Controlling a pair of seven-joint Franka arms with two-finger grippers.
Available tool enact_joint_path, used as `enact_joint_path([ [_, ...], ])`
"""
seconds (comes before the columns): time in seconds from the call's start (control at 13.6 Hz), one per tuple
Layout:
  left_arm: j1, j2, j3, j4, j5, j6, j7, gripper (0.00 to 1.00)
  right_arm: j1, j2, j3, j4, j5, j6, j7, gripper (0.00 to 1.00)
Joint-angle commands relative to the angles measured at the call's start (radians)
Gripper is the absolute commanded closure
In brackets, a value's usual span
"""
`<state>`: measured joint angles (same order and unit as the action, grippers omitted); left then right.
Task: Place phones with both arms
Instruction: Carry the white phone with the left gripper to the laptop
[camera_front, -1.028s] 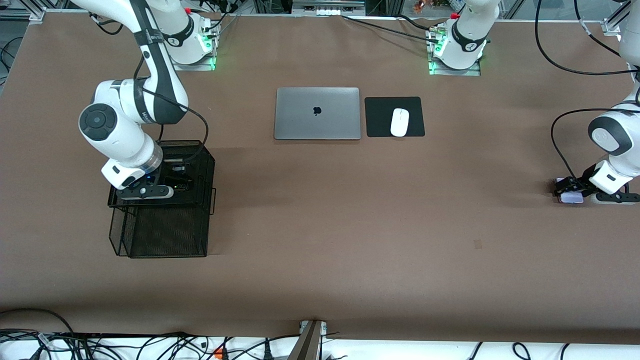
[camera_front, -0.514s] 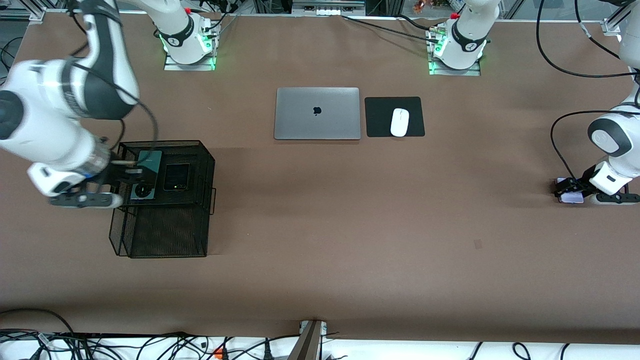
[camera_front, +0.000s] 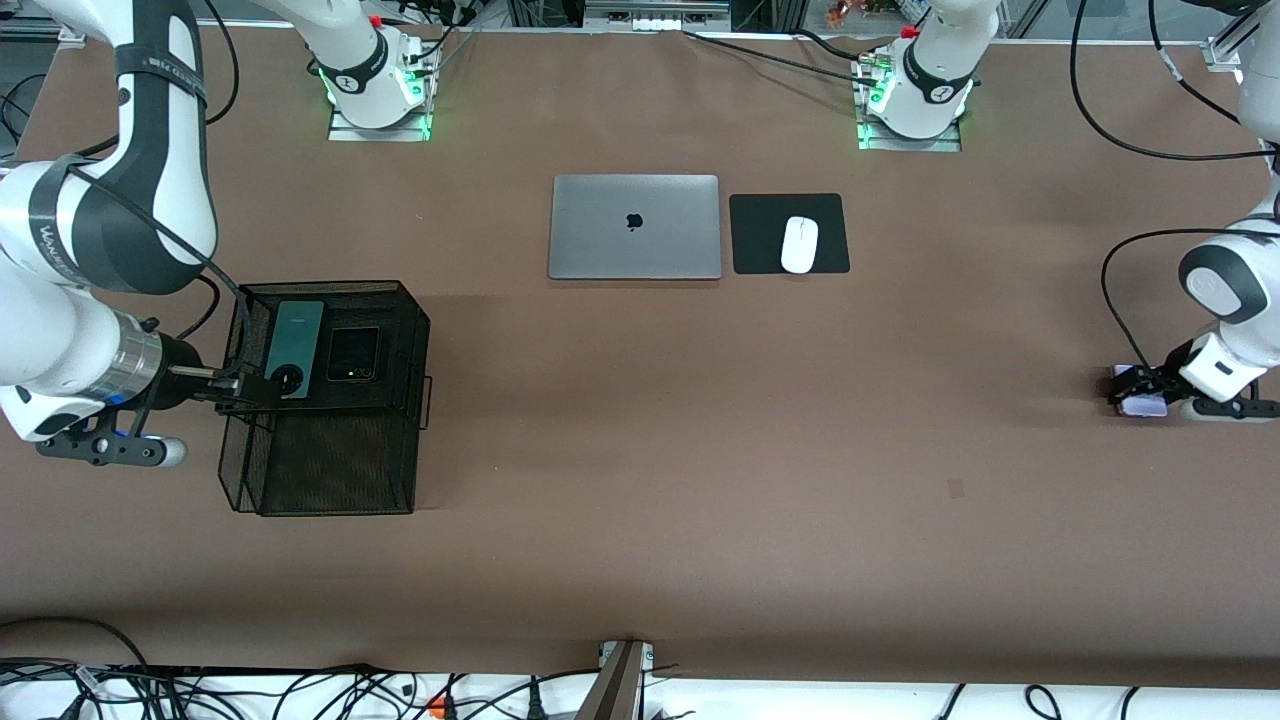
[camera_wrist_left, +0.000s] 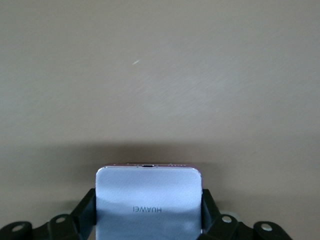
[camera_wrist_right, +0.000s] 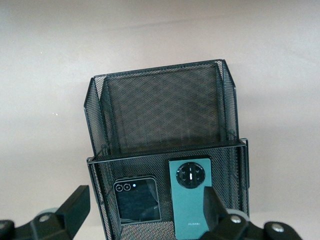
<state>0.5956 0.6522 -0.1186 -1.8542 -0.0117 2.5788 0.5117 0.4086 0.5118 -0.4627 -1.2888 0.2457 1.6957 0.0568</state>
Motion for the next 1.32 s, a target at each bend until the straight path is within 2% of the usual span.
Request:
enact_joint_path([
  [0.0, -0.106, 0.001, 0.007, 0.072, -0.024, -0.106, -0.123, 0.97, -0.004, 0.007, 0.006, 0.023, 0.009, -0.028, 0.003, 0.0],
  [0.59, -0.503, -0.005, 0.008, 0.078, -0.019, -0.109, -0.765, 1.0, -0.017, 0.014, 0.007, 0.014, 0.01, -0.021, 0.009, 0.0],
  [0.95, -0.788, 0.02, 0.01, 0.144, -0.013, -0.117, -1.146, 1.0, -0.011, 0.021, 0.01, -0.049, 0.01, -0.033, 0.011, 0.0],
  [1.1, -0.911, 0.059, 0.016, 0.208, -0.01, -0.13, -1.284, 1.0, -0.023, 0.028, 0.01, -0.076, 0.013, -0.034, -0.001, 0.0],
  [1.25, -1.06, 0.125, 0.043, 0.33, -0.002, -0.208, -1.338, 1.0, -0.053, 0.019, 0.007, -0.075, 0.023, -0.034, -0.017, 0.0],
])
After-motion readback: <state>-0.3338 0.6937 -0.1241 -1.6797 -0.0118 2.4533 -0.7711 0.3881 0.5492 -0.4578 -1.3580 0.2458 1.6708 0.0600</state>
